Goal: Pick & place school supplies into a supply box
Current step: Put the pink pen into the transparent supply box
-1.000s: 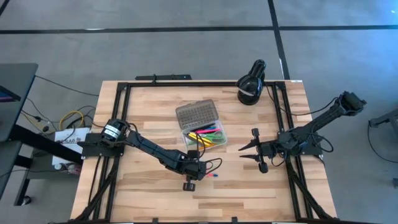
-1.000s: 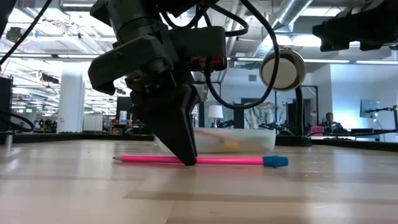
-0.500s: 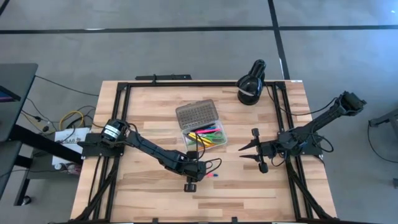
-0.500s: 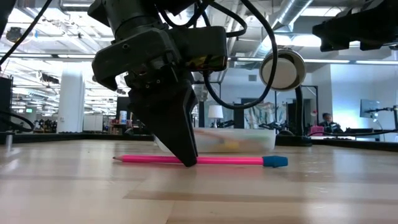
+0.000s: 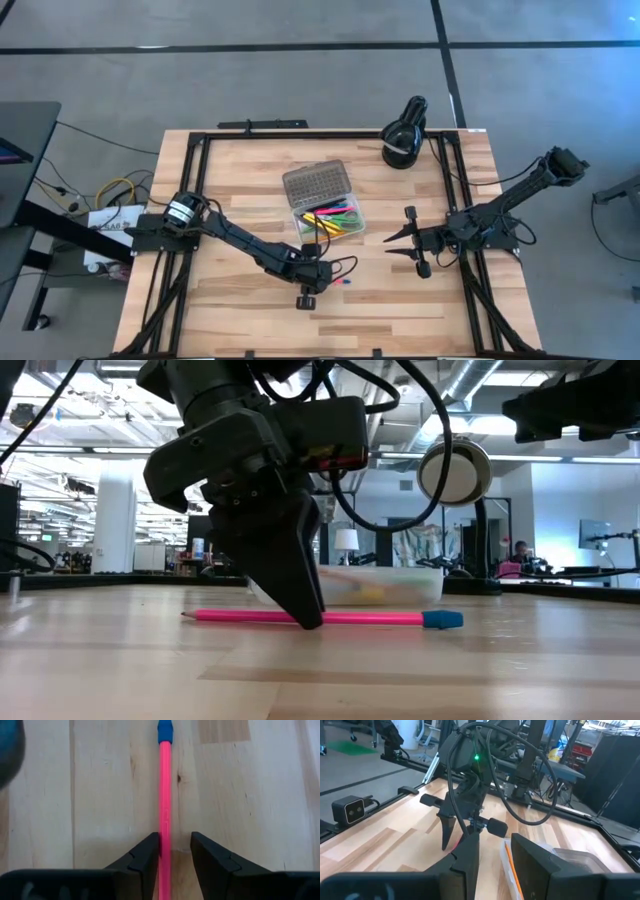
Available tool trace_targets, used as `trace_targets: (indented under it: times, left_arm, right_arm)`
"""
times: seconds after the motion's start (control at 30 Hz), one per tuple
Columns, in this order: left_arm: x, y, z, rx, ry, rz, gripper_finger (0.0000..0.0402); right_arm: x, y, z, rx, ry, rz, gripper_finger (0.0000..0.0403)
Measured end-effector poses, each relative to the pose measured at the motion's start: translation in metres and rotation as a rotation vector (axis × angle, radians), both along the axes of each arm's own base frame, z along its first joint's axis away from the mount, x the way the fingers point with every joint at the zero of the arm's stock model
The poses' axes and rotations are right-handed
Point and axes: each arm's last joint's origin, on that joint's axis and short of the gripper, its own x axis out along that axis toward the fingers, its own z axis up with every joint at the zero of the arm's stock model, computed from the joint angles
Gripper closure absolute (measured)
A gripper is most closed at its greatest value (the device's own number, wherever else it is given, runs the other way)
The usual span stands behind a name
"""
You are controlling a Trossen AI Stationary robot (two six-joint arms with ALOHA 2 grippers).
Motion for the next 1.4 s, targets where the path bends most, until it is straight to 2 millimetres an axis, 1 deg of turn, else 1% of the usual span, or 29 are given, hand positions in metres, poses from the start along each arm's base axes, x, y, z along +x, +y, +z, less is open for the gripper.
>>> trace_targets:
  times: [0.43,1.03,1.13,1.3,1.4]
  left_arm:
    - [0.0050,0.0032,0.0009,0.010,-0.041,-0.025,0.0290]
    - [0.0045,0.0043,0.0009,0.037,-0.036,-0.006,0.0291]
    - [0.0045,0.0046,0.0008,0.041,-0.036,-0.004,0.0303]
    - [0.0044,0.0053,0.0007,0.047,-0.034,-0.001,0.0346]
    - [0.0043,0.0056,0.0007,0.050,-0.034,-0.001,0.0365]
  right_arm:
    - [0.0000,0.0000,0.0000,0.000,0.000,0.000,0.0296]
    - [0.0000,-0.0001,0.0000,0.007,0.001,-0.001,0.0296]
    - [0.0000,0.0000,0.0000,0.007,0.001,-0.001,0.0296]
    - [0.0000,-0.0001,0.0000,0.008,0.002,-0.002,0.0296]
    - [0.0000,-0.0001,0.0000,0.008,0.002,-0.002,0.0296]
